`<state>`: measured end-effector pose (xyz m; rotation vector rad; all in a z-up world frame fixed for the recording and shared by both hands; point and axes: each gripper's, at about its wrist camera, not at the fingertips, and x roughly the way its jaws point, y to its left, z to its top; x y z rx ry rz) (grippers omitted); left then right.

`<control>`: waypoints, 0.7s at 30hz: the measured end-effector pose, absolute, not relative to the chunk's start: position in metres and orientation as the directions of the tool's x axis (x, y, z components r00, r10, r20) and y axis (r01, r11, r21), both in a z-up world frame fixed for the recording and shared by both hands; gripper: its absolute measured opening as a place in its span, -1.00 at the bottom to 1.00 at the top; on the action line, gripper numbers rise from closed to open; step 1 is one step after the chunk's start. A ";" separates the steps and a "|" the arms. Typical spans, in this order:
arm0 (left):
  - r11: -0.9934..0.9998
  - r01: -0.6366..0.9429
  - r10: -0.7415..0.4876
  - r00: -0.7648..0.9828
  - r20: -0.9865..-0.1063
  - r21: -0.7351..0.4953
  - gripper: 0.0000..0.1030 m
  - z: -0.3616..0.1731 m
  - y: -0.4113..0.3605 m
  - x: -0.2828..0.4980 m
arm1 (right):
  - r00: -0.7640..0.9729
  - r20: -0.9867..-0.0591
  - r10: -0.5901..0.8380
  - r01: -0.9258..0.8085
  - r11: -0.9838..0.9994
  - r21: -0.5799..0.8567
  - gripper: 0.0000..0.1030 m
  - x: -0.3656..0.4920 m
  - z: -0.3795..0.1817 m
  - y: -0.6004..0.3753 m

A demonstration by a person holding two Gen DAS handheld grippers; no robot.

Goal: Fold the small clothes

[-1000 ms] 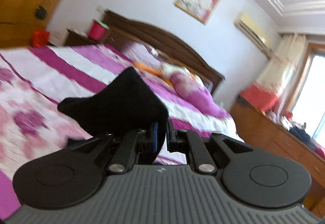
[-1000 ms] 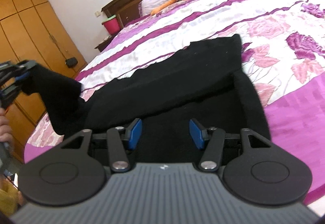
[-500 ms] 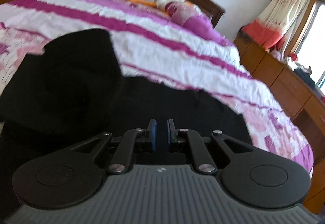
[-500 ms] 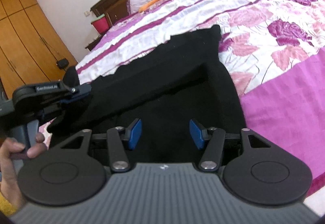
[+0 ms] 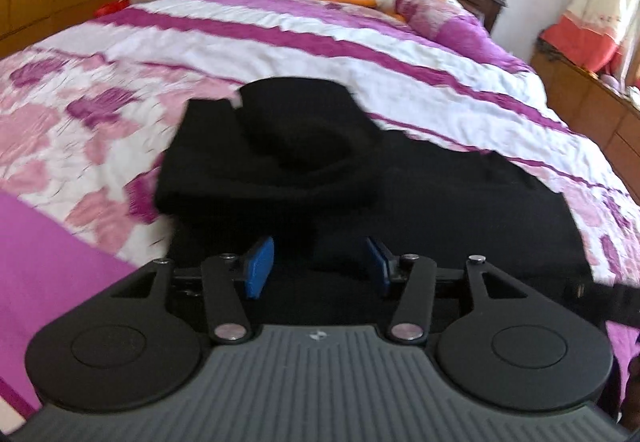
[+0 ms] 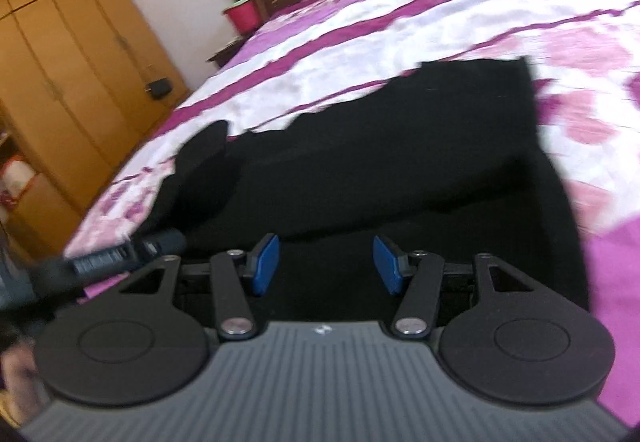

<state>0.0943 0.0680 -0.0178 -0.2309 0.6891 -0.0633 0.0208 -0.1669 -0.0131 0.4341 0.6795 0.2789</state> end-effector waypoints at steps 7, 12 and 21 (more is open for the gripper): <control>0.968 -0.099 -0.084 0.736 -0.672 -0.229 0.10 -0.032 0.094 0.097 | 0.650 -0.557 0.517 -0.193 0.821 0.537 0.09 0.090 0.005 -0.122; 0.970 -0.090 -0.088 0.738 -0.668 -0.227 0.13 -0.036 0.095 0.096 | 0.636 -0.580 0.509 -0.221 0.840 0.495 0.09 0.124 0.016 -0.098; 0.973 -0.056 -0.108 0.748 -0.655 -0.225 0.22 -0.038 0.094 0.093 | 0.591 -0.654 0.473 -0.221 0.874 0.432 0.09 0.204 0.004 -0.056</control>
